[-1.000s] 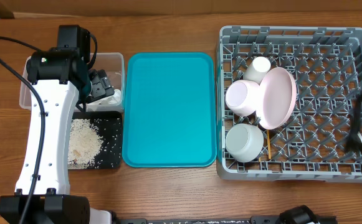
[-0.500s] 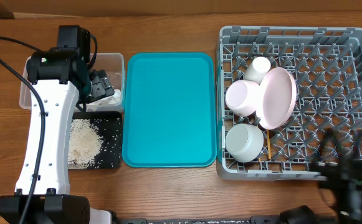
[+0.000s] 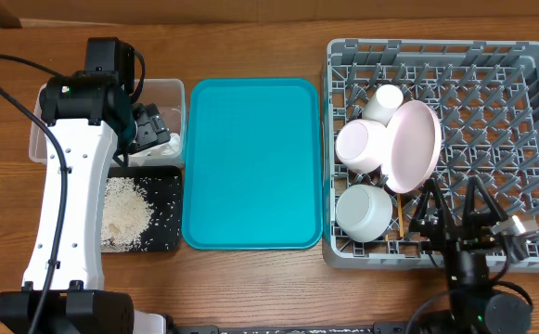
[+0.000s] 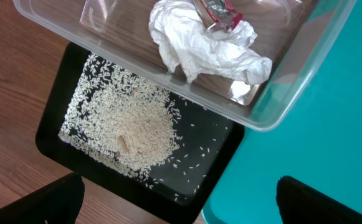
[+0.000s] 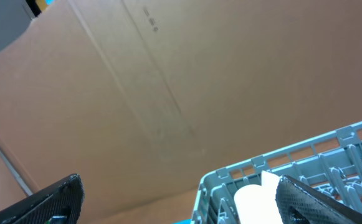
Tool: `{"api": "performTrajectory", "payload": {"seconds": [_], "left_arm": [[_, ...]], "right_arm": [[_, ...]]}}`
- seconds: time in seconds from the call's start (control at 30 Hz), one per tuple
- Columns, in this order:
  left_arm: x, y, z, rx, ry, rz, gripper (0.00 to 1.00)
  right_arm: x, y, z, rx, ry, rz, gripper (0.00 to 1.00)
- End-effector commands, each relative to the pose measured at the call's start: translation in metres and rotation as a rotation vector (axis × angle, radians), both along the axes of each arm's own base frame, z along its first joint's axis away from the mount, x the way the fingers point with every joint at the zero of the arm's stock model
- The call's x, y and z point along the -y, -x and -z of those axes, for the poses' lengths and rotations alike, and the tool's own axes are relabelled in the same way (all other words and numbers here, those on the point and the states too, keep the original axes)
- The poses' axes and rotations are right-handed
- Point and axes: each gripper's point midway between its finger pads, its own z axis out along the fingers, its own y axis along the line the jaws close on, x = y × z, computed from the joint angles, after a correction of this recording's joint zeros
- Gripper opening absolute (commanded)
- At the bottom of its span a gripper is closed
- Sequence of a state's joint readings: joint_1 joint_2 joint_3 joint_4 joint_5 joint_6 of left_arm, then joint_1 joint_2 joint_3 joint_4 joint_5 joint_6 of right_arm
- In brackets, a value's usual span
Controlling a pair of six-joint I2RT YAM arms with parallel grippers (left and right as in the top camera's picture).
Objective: Sort waste into correct bins and load items into the dishwasher
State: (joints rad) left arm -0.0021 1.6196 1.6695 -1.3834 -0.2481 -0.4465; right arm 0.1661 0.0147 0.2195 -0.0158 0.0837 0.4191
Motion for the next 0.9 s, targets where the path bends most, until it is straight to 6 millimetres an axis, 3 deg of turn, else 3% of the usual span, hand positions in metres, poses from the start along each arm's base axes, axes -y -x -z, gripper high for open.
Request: {"api": "performTrajectory", "payload": {"seconds": [0.0,0.1,0.2,0.33,0.43,0.87], "left_arm": [[-0.003,-0.001,-0.005,0.017,-0.012,-0.008,1.00],[-0.003,-0.001,-0.005,0.017,-0.012,-0.008,1.00],[-0.003,-0.001,-0.005,0.017,-0.012,-0.008,1.00],[-0.003,-0.001,-0.005,0.017,-0.012,-0.008,1.00],[-0.003,-0.002,-0.005,0.017,-0.012,-0.008,1.00],[-0.003,-0.001,-0.005,0.017,-0.012,-0.008,1.00]], "right_arm": [[-0.004,-0.005,0.013,0.029,0.007,-0.026,1.00],[-0.003,-0.012,0.033,0.012,0.010,-0.020,1.00],[-0.003,-0.021,0.068,-0.069,0.021,-0.014,1.00],[0.002,-0.024,0.086,-0.144,0.053,0.015,1.00],[0.003,-0.025,0.116,-0.261,0.091,0.020,1.00],[0.003,-0.025,0.115,-0.250,0.155,0.028,1.00]]}}
